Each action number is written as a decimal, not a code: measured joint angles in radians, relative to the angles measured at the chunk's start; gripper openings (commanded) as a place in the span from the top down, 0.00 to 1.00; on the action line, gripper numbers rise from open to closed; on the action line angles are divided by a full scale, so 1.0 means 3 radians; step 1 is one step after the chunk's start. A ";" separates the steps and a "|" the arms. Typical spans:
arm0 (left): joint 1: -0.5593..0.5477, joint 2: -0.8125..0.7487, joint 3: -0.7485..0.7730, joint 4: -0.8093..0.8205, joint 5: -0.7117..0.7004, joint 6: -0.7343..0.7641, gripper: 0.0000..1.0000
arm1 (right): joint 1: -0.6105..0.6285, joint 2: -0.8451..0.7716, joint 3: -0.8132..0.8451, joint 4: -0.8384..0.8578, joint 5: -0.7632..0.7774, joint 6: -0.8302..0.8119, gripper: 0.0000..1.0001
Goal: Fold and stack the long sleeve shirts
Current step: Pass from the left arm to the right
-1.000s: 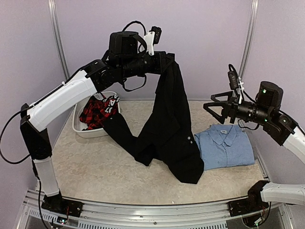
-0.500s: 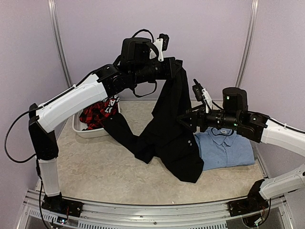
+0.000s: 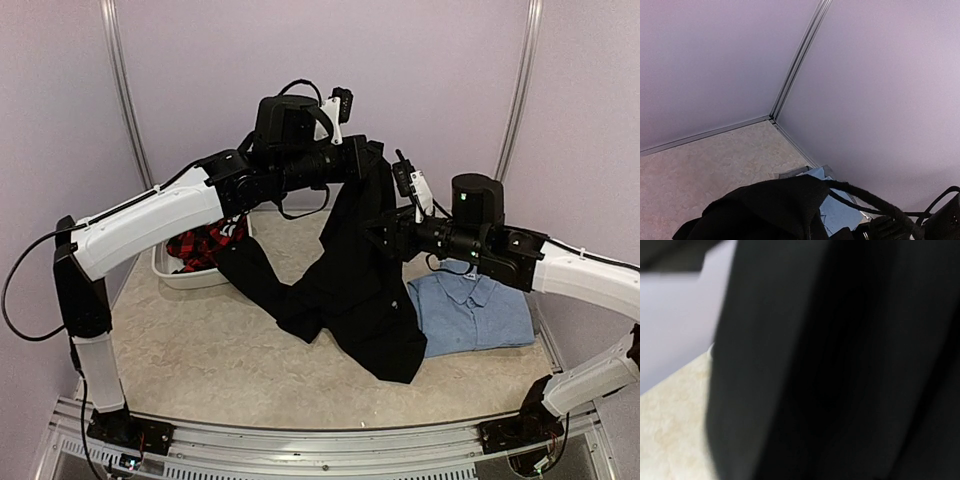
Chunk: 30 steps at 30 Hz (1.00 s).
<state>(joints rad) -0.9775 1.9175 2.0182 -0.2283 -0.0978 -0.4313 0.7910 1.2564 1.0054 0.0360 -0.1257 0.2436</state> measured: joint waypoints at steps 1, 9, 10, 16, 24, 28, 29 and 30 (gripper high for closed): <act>-0.0004 -0.0022 -0.0052 0.0028 0.0011 -0.0023 1.00 | 0.0000 0.0037 0.0037 0.0022 0.0031 0.0001 0.55; -0.0024 -0.0215 -0.0375 0.0164 0.0036 -0.0090 0.99 | 0.0010 0.0178 0.0212 0.0015 0.0392 -0.0076 1.00; -0.0023 -0.0256 -0.0432 0.0181 0.0032 -0.0079 0.95 | 0.0010 0.0178 0.0259 -0.0043 0.0450 -0.0106 1.00; 0.0041 -0.0670 -0.1057 0.0462 0.0103 0.0259 0.52 | 0.0013 0.0075 0.0765 -0.0802 0.0605 -0.0395 1.00; 0.0621 -0.1480 -0.2134 0.0971 0.0818 0.0791 0.06 | 0.0014 0.0001 0.1714 -0.2218 0.0136 -0.0890 1.00; 0.0823 -0.1738 -0.2572 0.1036 0.1190 0.1129 0.04 | 0.0015 -0.0065 0.2049 -0.2766 0.0067 -0.1036 1.00; 0.0827 -0.1754 -0.2650 0.1044 0.1288 0.1242 0.04 | 0.0015 -0.0075 0.2118 -0.2859 0.0069 -0.1062 1.00; 0.0825 -0.1757 -0.2716 0.1045 0.1372 0.1340 0.04 | 0.0015 -0.0079 0.2199 -0.2967 0.0080 -0.1092 1.00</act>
<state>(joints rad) -0.7300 1.3903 1.2034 0.0853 0.3138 -0.0292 0.7956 1.2327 1.6650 -0.8539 -0.1017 -0.0841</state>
